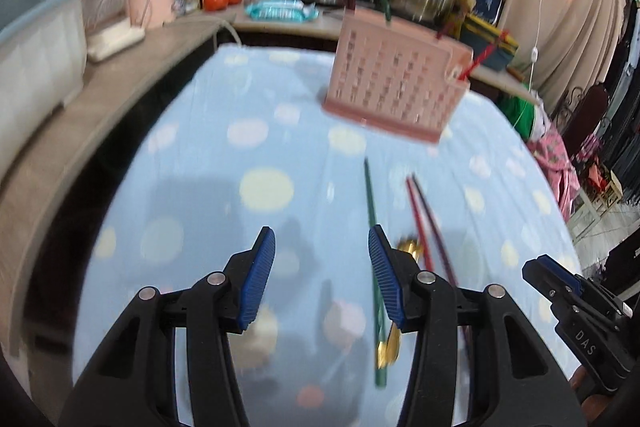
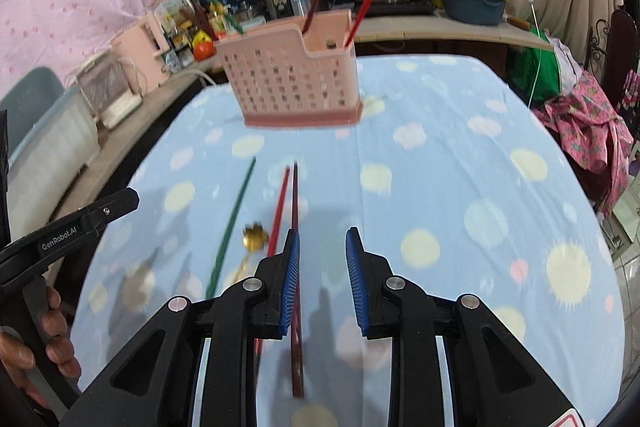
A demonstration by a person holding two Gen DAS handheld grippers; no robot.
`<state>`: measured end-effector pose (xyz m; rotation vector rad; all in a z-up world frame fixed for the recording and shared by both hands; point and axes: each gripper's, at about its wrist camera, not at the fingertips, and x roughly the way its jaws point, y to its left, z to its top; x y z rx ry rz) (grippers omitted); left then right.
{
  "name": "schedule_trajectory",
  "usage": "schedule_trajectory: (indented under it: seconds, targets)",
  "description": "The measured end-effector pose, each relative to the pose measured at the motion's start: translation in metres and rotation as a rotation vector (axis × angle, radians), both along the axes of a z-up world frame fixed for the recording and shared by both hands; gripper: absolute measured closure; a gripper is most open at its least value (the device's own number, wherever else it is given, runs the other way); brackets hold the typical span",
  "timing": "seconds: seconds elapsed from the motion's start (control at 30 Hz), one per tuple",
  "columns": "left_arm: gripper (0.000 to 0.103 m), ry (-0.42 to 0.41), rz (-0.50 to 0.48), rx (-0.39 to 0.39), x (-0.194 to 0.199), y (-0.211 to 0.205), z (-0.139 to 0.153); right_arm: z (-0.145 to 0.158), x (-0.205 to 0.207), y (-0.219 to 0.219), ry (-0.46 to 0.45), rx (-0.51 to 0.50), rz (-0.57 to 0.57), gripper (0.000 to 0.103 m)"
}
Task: Organize utensils
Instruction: 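Move both open tools back down to the remaining utensils on the cloth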
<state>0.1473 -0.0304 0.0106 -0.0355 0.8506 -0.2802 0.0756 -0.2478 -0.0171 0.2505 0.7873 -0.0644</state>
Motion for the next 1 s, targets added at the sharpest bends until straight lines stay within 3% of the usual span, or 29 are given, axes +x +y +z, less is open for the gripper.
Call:
schedule_trajectory:
  seconds: [0.2, 0.47, 1.0]
  targets:
    - [0.057, 0.059, -0.007, 0.020, -0.022, 0.001, -0.025, -0.030, -0.022, 0.009, 0.071, 0.013, 0.018, 0.079]
    - [0.057, 0.109, -0.037, 0.053, -0.045, -0.007, -0.048, -0.047, -0.033, 0.029, 0.111, 0.005, 0.060, 0.079]
    - [0.057, 0.130, -0.116, 0.075, -0.063, -0.026, -0.061, -0.064, -0.034, 0.036, 0.150, -0.008, 0.080, 0.082]
